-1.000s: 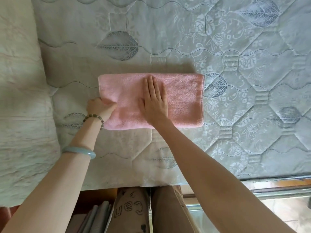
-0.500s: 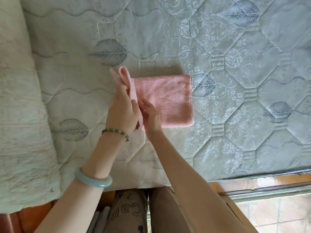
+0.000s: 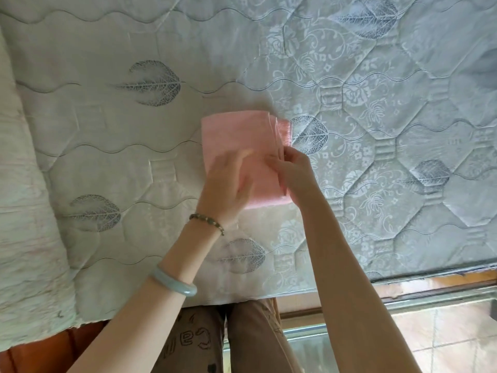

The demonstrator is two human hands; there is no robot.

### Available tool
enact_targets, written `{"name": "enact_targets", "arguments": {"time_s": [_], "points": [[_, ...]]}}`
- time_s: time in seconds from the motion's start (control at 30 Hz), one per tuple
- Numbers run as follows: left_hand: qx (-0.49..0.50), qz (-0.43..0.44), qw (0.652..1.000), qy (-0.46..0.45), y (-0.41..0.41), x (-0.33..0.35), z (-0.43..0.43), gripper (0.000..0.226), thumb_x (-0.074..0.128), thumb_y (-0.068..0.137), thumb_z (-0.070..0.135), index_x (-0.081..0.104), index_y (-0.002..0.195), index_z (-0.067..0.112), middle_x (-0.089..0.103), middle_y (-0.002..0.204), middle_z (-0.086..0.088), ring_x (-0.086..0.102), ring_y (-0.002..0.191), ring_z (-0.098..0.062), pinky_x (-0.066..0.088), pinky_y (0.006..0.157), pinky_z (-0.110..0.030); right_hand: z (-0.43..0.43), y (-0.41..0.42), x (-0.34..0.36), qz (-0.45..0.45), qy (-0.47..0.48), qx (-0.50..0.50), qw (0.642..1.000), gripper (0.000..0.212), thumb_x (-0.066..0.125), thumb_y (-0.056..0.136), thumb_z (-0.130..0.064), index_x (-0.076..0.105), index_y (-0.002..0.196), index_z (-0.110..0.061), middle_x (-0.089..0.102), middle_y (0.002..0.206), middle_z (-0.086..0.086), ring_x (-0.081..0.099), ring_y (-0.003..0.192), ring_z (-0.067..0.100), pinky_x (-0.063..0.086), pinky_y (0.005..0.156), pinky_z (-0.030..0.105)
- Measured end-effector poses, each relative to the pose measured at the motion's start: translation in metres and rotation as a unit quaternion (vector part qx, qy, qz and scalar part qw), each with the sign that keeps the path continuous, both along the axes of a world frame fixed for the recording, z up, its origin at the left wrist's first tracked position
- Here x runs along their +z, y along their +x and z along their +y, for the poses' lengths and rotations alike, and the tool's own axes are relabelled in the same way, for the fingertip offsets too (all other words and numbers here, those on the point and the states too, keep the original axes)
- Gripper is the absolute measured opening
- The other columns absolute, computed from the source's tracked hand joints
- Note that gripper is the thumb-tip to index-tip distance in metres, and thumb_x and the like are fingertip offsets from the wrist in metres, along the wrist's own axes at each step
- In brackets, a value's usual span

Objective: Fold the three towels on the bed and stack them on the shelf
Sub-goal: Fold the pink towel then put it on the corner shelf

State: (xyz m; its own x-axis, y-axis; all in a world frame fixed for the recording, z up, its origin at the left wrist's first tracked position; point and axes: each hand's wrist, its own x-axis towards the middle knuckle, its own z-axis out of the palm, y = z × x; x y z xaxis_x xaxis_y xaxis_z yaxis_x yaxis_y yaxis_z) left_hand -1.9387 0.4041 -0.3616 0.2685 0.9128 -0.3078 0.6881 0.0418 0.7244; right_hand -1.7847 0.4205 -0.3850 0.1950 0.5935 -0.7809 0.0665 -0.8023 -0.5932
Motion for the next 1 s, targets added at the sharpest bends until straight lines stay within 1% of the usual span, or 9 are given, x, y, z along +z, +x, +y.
{"name": "enact_targets", "arguments": {"time_s": [0.1, 0.17, 0.23, 0.3, 0.4, 0.53, 0.63, 0.83, 1.0], "points": [[-0.037, 0.165, 0.984, 0.062, -0.024, -0.026, 0.006, 0.066, 0.045, 0.094, 0.042, 0.027, 0.145, 0.004, 0.027, 0.154, -0.014, 0.022, 0.143, -0.029, 0.016, 0.117, -0.044, 0.000, 0.005, -0.014, -0.085, 0.005, 0.052, 0.995, 0.016, 0.062, 0.080, -0.011, 0.058, 0.084, 0.004, 0.064, 0.081, 0.023, 0.059, 0.070, 0.029, 0.052, 0.067, 0.038], [-0.131, 0.235, 0.962, 0.039, -0.030, -0.044, 0.006, 0.093, 0.036, 0.085, 0.068, 0.011, 0.150, 0.006, 0.010, 0.159, -0.012, 0.008, 0.147, -0.028, 0.006, 0.118, -0.049, -0.003, 0.007, -0.022, -0.143, 0.008, 0.071, 0.987, 0.015, 0.058, 0.082, -0.006, 0.047, 0.072, -0.008, 0.049, 0.065, 0.008, 0.043, 0.061, 0.018, 0.036, 0.055, 0.027], [-0.196, 0.271, 0.942, 0.023, -0.031, -0.058, 0.006, 0.110, 0.027, 0.074, 0.082, 0.005, 0.151, 0.007, 0.004, 0.160, -0.011, 0.001, 0.147, -0.028, 0.002, 0.118, -0.052, -0.009, 0.005, -0.030, -0.187, 0.038, 0.084, 0.978, 0.021, 0.054, 0.085, -0.002, 0.043, 0.073, -0.015, 0.045, 0.066, -0.001, 0.040, 0.060, 0.013, 0.035, 0.052, 0.024], [-0.207, 0.294, 0.933, 0.018, -0.028, -0.066, 0.009, 0.116, 0.023, 0.069, 0.086, 0.007, 0.151, 0.007, 0.004, 0.160, -0.011, 0.000, 0.147, -0.028, 0.001, 0.117, -0.054, -0.017, 0.000, -0.034, -0.247, 0.088, 0.098, 0.960, 0.015, 0.054, 0.085, 0.000, 0.053, 0.097, -0.009, 0.058, 0.086, 0.007, 0.054, 0.076, 0.021, 0.049, 0.065, 0.036], [-0.209, 0.305, 0.929, 0.028, -0.022, -0.069, 0.013, 0.116, 0.023, 0.068, 0.086, 0.011, 0.150, 0.005, 0.009, 0.159, -0.013, 0.002, 0.147, -0.029, 0.002, 0.116, -0.056, -0.021, -0.011, -0.042, -0.472, 0.175, 0.186, 0.844, 0.054, 0.056, 0.079, -0.002, 0.047, 0.133, -0.005, 0.057, 0.124, 0.021, 0.053, 0.111, 0.035, 0.044, 0.090, 0.047], [-0.204, 0.292, 0.933, 0.051, -0.019, -0.072, 0.013, 0.111, 0.022, 0.073, 0.084, 0.020, 0.149, 0.003, 0.019, 0.157, -0.015, 0.011, 0.146, -0.031, 0.003, 0.116, -0.054, -0.020, -0.019, -0.050, -0.435, 0.301, 0.384, 0.757, 0.055, 0.047, 0.088, -0.015, 0.040, 0.142, -0.011, 0.034, 0.150, 0.023, 0.027, 0.140, 0.038, 0.016, 0.115, 0.052], [-0.216, 0.278, 0.934, 0.066, -0.023, -0.072, 0.010, 0.115, 0.014, 0.072, 0.087, 0.015, 0.148, 0.001, 0.013, 0.157, -0.018, 0.007, 0.146, -0.033, 0.002, 0.116, -0.055, -0.024, -0.012, -0.072, -0.409, 0.269, 0.416, 0.766, 0.053, 0.036, 0.097, -0.035, 0.032, 0.147, -0.019, 0.028, 0.155, 0.017, 0.019, 0.145, 0.032, 0.007, 0.118, 0.047], [-0.241, 0.292, 0.924, 0.046, -0.029, -0.080, -0.001, 0.114, 0.040, 0.063, 0.085, 0.017, 0.150, 0.015, 0.012, 0.158, -0.017, 0.008, 0.146, -0.031, 0.006, 0.113, -0.059, -0.020, -0.014, -0.084, -0.412, 0.249, 0.408, 0.776, 0.055, 0.027, 0.097, -0.041, 0.034, 0.147, -0.019, 0.029, 0.154, 0.019, 0.020, 0.144, 0.034, 0.016, 0.117, 0.052], [-0.224, 0.310, 0.924, 0.004, -0.017, -0.071, 0.009, 0.117, 0.043, 0.060, 0.083, 0.008, 0.151, 0.019, 0.003, 0.159, -0.012, 0.000, 0.147, -0.029, 0.001, 0.113, -0.060, -0.014, -0.011, -0.073, -0.379, 0.194, 0.438, 0.792, 0.057, 0.021, 0.098, -0.043, 0.015, 0.152, -0.024, 0.013, 0.160, 0.013, 0.007, 0.148, 0.029, -0.002, 0.118, 0.045]]}}
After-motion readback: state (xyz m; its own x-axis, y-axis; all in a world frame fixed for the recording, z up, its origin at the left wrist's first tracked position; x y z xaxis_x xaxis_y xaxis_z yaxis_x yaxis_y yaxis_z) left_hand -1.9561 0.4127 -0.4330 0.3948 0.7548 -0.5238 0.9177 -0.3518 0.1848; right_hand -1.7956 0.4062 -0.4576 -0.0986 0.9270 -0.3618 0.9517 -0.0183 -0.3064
